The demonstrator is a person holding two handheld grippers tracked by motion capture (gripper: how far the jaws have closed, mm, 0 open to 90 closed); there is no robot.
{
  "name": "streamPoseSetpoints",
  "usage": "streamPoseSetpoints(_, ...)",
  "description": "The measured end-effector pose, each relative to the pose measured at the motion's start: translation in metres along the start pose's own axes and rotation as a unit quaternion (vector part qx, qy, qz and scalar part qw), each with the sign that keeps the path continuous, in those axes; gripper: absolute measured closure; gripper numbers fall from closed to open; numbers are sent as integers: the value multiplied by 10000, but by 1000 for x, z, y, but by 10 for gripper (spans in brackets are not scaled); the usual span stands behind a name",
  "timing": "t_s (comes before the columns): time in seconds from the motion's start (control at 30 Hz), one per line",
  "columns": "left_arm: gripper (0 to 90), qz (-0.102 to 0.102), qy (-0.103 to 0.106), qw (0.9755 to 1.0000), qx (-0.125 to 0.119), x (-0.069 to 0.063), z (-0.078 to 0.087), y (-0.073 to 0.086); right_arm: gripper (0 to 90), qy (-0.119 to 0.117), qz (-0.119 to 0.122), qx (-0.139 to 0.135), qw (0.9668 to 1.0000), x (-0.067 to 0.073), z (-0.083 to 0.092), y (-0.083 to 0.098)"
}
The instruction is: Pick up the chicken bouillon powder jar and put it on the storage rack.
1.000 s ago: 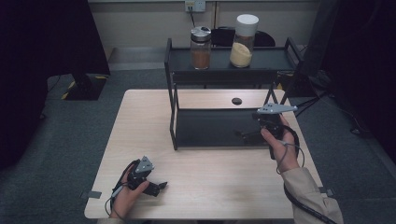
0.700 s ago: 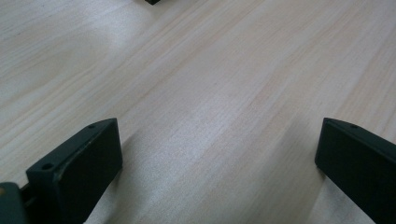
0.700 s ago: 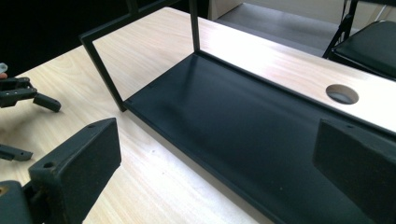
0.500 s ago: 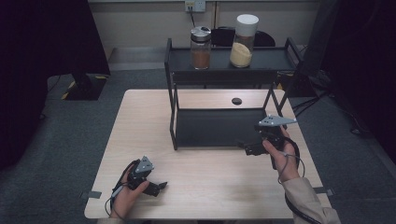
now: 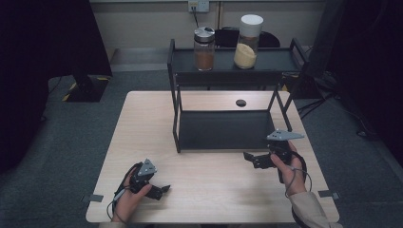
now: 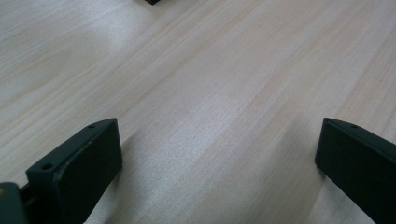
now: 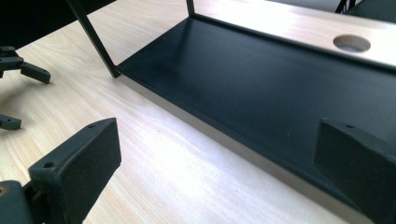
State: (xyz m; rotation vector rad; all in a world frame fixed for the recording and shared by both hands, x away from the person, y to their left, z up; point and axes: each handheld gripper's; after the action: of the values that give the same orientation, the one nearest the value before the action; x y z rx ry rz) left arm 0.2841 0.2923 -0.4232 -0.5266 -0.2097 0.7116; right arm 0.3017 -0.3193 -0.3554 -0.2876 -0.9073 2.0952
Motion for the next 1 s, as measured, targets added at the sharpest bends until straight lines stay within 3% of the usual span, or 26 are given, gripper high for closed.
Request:
streamPoseSetpoints(0.5, 0, 2, -2, 10000, 1, 0, 0, 0, 1, 94, -162, 119, 9998, -10, -7, 43)
streamPoseSetpoints(1.0, 0, 3, -1, 10000, 0, 0, 0, 0, 3, 227, -97, 416, 9988, -22, -10, 75)
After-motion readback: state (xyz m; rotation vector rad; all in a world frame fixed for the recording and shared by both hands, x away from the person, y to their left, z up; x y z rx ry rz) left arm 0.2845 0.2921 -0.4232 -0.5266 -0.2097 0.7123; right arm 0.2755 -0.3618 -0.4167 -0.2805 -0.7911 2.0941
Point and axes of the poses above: each handheld gripper's, and its own axes: z roughly backward along the jaws, y roughly out of its underside, x roughly to its left, and after that the axes turned 15 degrees about x, right-handed
